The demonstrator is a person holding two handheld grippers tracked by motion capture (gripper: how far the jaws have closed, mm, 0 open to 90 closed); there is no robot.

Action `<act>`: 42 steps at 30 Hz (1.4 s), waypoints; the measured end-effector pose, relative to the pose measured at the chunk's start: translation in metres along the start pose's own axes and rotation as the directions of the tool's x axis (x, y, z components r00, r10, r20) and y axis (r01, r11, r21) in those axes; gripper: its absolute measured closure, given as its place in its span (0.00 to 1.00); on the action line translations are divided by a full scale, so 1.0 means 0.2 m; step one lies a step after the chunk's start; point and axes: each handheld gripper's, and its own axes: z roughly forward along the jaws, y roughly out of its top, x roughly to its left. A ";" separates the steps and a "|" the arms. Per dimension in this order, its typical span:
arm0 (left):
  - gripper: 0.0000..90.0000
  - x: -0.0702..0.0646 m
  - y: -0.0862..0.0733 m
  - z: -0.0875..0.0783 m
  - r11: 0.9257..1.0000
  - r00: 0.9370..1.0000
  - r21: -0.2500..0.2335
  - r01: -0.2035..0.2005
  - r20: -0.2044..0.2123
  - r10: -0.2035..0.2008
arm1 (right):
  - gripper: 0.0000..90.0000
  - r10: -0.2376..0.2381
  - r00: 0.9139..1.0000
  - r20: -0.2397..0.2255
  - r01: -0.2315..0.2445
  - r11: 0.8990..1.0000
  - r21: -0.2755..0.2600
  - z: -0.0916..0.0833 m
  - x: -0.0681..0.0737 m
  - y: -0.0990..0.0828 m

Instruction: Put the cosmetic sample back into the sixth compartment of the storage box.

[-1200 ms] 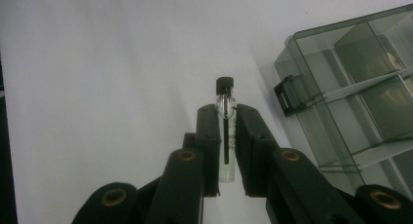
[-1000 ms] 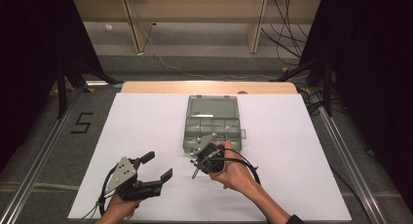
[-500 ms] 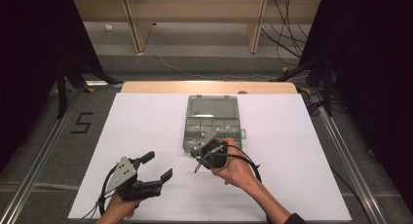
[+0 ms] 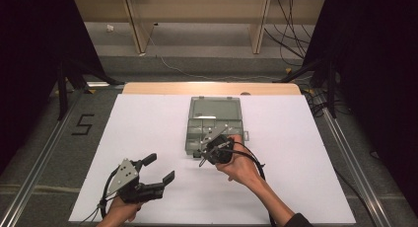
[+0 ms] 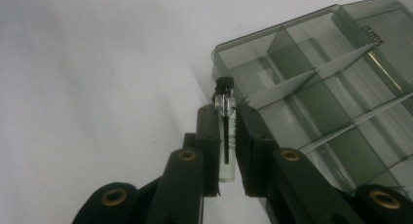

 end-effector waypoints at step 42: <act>0.17 0.00 0.00 0.00 1.000 1.000 0.004 0.001 -0.001 -0.001 | 0.90 0.129 0.991 0.046 -0.125 0.989 -0.073 0.06 -0.18 0.01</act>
